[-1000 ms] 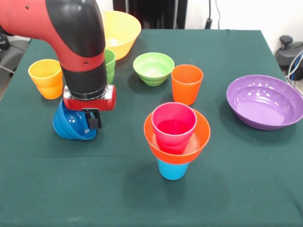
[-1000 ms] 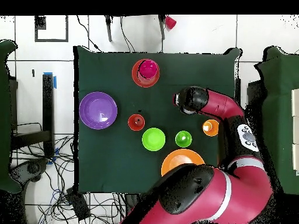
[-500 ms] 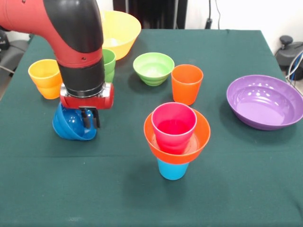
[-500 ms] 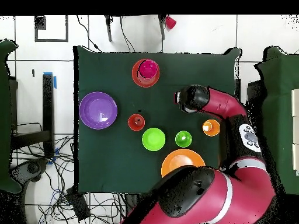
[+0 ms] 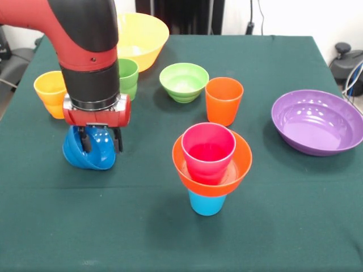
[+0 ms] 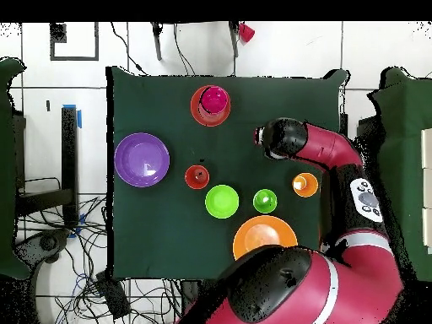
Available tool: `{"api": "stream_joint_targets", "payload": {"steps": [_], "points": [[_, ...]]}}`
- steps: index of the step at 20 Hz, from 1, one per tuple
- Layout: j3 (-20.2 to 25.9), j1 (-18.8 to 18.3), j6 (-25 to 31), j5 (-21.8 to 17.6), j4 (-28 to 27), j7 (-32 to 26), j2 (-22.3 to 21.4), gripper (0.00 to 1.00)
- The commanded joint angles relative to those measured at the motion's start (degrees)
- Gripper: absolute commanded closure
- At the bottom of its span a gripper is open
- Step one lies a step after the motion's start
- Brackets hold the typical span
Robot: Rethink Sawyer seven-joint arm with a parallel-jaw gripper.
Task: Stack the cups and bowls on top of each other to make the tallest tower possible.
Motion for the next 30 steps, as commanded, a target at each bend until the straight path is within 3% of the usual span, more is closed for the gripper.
{"api": "stream_joint_targets", "payload": {"steps": [1, 17, 30], "points": [[4.8, 1.0, 3.7, -3.5, -0.8, -6.0, 0.0, 0.0], [7.3, -0.9, 2.6, -3.9, -2.0, -9.2, 1.4, 0.0], [10.5, -5.7, 12.2, -4.9, -15.1, -17.7, 8.3, 0.0]]}}
